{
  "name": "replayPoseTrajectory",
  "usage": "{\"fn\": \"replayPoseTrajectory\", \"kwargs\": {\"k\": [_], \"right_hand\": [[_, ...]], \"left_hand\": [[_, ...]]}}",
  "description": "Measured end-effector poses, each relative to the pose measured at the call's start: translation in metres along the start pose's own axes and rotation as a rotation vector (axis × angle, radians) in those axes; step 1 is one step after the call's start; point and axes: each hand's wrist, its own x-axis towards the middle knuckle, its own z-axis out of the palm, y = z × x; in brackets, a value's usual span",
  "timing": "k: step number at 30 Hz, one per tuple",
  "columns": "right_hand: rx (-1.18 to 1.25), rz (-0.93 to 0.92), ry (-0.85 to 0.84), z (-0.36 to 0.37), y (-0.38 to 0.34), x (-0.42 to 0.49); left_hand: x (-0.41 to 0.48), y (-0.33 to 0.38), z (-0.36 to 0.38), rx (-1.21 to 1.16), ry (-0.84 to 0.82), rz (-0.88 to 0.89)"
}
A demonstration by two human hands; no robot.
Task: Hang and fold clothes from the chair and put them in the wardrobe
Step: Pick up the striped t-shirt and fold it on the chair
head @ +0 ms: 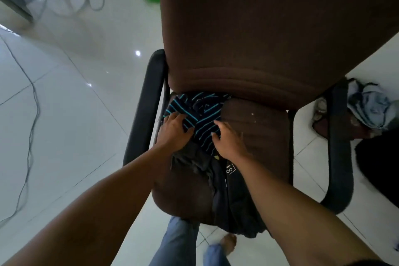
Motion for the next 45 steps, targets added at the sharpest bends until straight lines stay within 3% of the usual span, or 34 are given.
{"fn": "replayPoseTrajectory", "kwargs": {"k": [8, 19, 23, 28, 34, 38, 45], "right_hand": [[-0.028, -0.161, -0.073, 0.021, -0.008, 0.07], [-0.221, -0.134, -0.162, 0.027, -0.029, 0.093], [-0.171, -0.225, 0.033, 0.021, -0.027, 0.08], [0.01, -0.316, 0.229, 0.005, -0.017, 0.052], [-0.077, -0.381, 0.139, -0.004, 0.0, 0.016], [-0.037, -0.28, 0.136, -0.005, 0.021, -0.01], [0.065, -0.141, 0.173, -0.02, 0.042, -0.034]], "left_hand": [[0.048, -0.012, 0.02, 0.042, -0.012, -0.044], [0.062, -0.013, 0.016, 0.004, -0.096, -0.006], [0.064, -0.007, 0.005, -0.011, -0.035, 0.125], [0.074, 0.024, -0.015, 0.299, -0.215, 0.392], [0.084, 0.058, -0.008, 0.668, -0.403, 0.631], [0.08, 0.073, 0.001, 0.799, -0.397, 0.657], [0.063, 0.088, 0.004, 0.791, -0.244, 0.63]]}}
